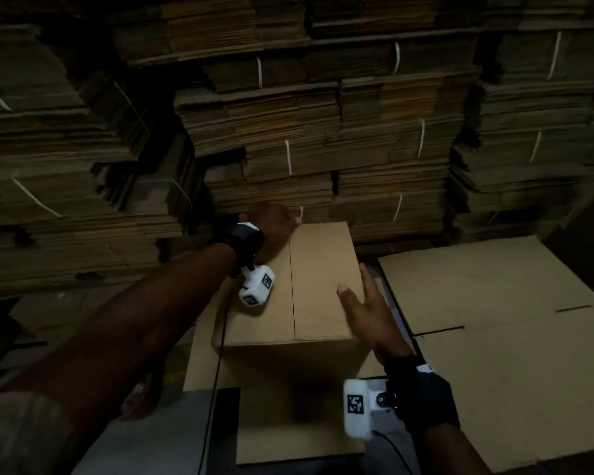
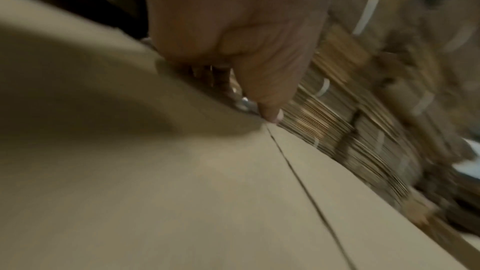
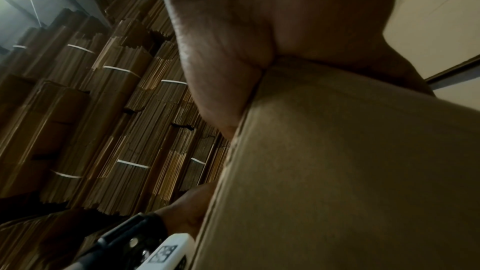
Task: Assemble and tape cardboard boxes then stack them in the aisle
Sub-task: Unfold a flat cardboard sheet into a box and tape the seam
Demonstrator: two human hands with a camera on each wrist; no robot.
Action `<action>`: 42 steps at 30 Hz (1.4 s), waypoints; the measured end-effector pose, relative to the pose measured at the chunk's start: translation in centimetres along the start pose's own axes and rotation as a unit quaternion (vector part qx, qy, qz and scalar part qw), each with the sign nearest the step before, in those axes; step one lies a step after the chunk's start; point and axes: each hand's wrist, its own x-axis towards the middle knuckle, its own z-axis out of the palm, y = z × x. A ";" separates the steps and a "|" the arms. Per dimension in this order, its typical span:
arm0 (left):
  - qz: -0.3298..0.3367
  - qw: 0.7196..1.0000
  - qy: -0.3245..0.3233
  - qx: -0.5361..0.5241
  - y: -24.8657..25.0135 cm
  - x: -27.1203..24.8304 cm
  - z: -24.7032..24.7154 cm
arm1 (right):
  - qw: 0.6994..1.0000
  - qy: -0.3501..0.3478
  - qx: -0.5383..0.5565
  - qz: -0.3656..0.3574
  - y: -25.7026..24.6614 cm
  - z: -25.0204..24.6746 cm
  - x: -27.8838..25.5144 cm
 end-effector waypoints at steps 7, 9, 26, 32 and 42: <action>-0.090 0.965 0.085 -0.230 -1.5 2.6 -0.3 | 1.000 0.010 0.000 0.005 -0.4 0.1 0.0; -0.101 0.933 0.126 -0.322 -3.0 3.6 0.0 | 1.000 0.014 0.001 0.005 -0.3 0.1 -0.1; 0.016 0.837 0.075 -0.542 -6.3 -19.4 2.0 | 0.998 0.026 -0.060 0.010 -0.6 0.5 -0.4; -0.017 0.786 0.048 -0.617 -10.7 -26.0 2.5 | 0.971 0.100 -0.218 -0.018 -1.1 1.4 -1.3; -0.084 0.829 0.158 -0.529 -14.2 -34.1 3.6 | 0.952 0.109 -0.206 -0.198 -2.8 13.7 -11.2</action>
